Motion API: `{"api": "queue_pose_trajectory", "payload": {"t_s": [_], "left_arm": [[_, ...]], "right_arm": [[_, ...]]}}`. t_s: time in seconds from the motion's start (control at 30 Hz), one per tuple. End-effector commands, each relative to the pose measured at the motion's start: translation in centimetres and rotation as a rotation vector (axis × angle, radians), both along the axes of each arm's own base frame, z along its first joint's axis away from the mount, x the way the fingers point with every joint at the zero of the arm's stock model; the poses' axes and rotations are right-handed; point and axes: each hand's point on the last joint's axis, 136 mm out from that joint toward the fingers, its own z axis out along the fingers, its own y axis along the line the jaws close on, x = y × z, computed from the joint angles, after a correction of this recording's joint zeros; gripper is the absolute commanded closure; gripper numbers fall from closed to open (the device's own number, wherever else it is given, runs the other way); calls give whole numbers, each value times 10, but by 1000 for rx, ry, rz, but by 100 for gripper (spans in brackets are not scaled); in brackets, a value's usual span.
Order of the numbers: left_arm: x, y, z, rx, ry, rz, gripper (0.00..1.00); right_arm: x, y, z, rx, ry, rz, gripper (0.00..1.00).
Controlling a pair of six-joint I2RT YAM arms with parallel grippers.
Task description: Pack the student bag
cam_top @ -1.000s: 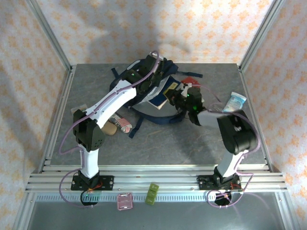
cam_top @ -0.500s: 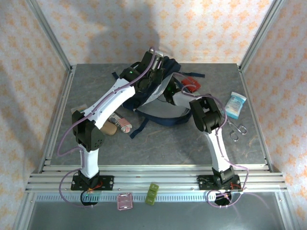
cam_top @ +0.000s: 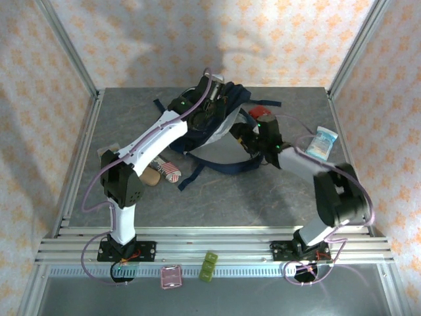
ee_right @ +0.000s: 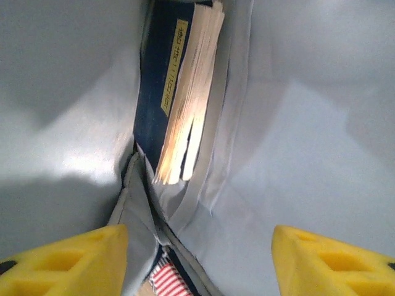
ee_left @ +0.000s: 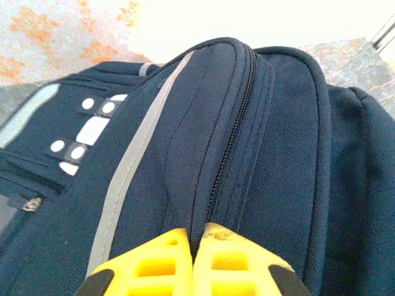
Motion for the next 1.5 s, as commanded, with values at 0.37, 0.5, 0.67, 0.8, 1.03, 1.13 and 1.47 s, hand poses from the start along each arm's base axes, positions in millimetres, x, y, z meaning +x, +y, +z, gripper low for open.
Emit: {"api": "queue_pose_trajectory", "payload": {"t_s": [0.37, 0.5, 0.67, 0.8, 1.03, 1.13, 1.47], "left_arm": [[19, -72, -8, -330, -15, 3, 50], [-19, -22, -6, -373, -48, 59, 45], [-61, 70, -59, -522, 10, 230, 37], [-80, 116, -114, -640, 103, 341, 36], [-71, 127, -164, -686, 199, 398, 34], [-68, 122, -183, -691, 257, 412, 32], [-54, 122, -214, -658, 320, 478, 49]], "right_arm": [[-81, -13, -20, -286, -54, 66, 50], [-87, 5, -19, -283, -89, 120, 47], [-84, 13, -20, -263, -100, 144, 46], [-81, 25, -19, -230, -104, 177, 46], [-79, 30, -17, -206, -107, 180, 46], [-82, 26, -18, -209, -103, 166, 46], [-85, 24, -15, -196, -110, 160, 47]]}}
